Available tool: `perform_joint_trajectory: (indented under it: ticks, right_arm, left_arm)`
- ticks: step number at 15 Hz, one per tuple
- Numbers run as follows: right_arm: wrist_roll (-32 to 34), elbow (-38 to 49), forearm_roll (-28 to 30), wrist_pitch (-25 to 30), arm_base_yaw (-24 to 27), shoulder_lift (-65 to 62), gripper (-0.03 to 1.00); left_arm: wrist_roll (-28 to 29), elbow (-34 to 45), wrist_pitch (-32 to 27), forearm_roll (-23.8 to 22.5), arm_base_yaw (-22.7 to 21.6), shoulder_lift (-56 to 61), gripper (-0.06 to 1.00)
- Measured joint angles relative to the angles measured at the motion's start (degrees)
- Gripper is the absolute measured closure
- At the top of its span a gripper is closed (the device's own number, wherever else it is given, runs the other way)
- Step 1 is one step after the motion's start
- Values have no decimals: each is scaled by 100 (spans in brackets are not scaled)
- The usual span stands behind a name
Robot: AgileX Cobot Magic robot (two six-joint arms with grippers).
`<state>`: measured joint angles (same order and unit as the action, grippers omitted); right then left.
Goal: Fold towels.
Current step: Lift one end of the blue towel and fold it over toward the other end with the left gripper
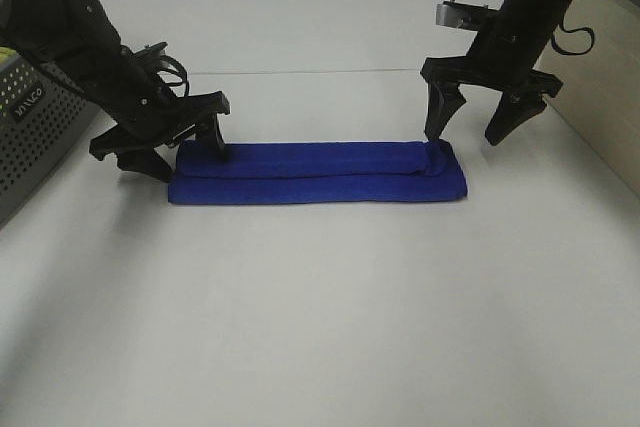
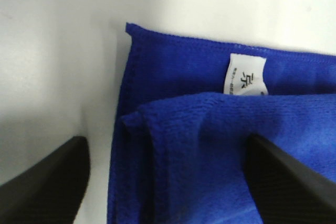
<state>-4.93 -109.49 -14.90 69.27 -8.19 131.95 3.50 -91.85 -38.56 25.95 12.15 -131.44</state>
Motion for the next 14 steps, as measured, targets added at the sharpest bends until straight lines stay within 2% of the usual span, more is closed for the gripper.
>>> perform_joint_trajectory:
  ticks: [2,3,4,6,7,10,14]
  right_arm:
    - [0,0,0,0,0,0,15]
    - [0,0,0,0,0,0,15]
    - [0,0,0,0,0,0,15]
    - [0,0,0,0,0,0,15]
    - [0,0,0,0,0,0,15]
    - [0,0,0,0,0,0,15]
    - [0,0,0,0,0,0,15]
  left_arm:
    - [0,-23,17,57,6,-40,31]
    - [0,-29,17,57,6,-63,39]
    - [0,-29,17,57,6,-63,39]
    - [0,-29,11,57,6,-103,73]
    - [0,-29,11,52,11,-103,86]
    - [29,-80,-229,-309,11,34,88]
    - [504,-1037,-1662,-1495,6,458,88]
